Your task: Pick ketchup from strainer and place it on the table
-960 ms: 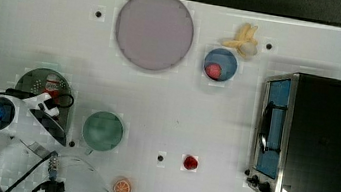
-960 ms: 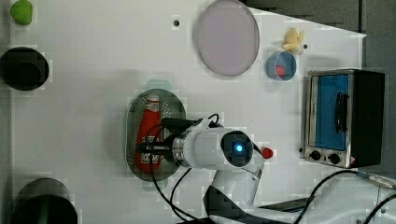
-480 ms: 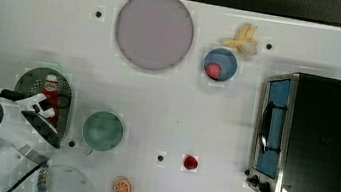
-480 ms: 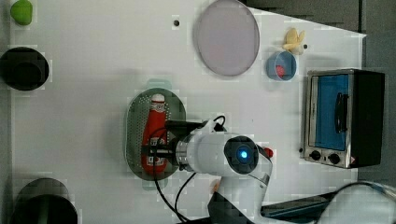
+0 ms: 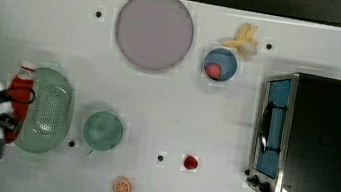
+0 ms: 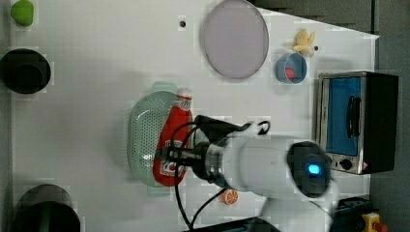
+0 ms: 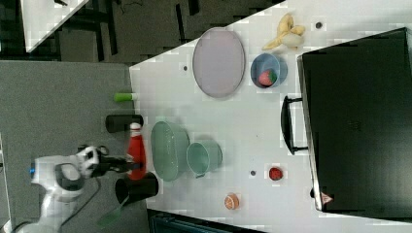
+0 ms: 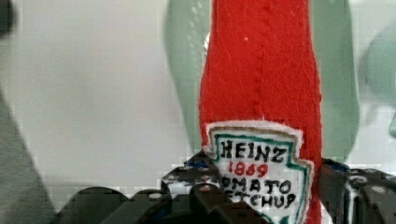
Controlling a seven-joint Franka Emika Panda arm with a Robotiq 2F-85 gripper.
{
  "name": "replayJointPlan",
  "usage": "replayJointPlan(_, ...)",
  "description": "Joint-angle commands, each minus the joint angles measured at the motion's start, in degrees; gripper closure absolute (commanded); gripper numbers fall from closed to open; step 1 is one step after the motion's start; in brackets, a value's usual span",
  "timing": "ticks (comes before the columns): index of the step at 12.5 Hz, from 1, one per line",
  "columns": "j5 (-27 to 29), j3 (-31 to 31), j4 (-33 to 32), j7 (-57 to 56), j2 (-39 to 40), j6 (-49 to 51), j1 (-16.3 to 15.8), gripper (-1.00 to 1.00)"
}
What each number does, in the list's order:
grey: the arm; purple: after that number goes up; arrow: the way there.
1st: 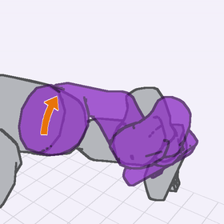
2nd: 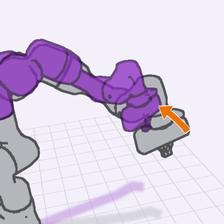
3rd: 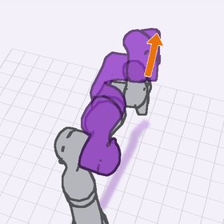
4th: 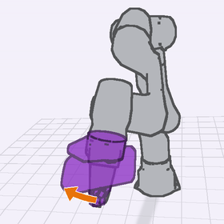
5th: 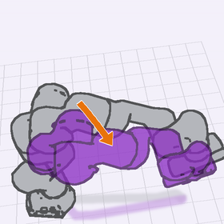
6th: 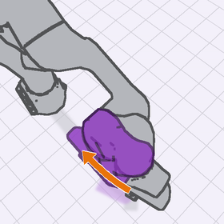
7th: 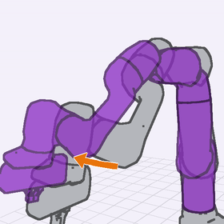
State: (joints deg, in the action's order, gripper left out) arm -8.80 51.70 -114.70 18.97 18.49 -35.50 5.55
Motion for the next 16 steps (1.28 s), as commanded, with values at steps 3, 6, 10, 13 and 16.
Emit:
replayJointPlan(3,2.7,-2.5,12.4,-7.7,-0.8,13.4,6.3,-0.19)
replayJointPlan(6,2.7,-6.3,17.6,-8.1,-0.8,17.0,9.4,-0.19)
replayJointPlan(10,2.4,-12.6,18.9,-18.4,-0.9,17.6,13.5,-0.19)
replayJointPlan(13,2.2,-18.8,18.6,-29.3,-0.9,17.7,15.8,-0.19)
replayJointPlan(16,1.3,-24.5,17.4,-35.5,-0.9,17.7,16.5,-0.19)
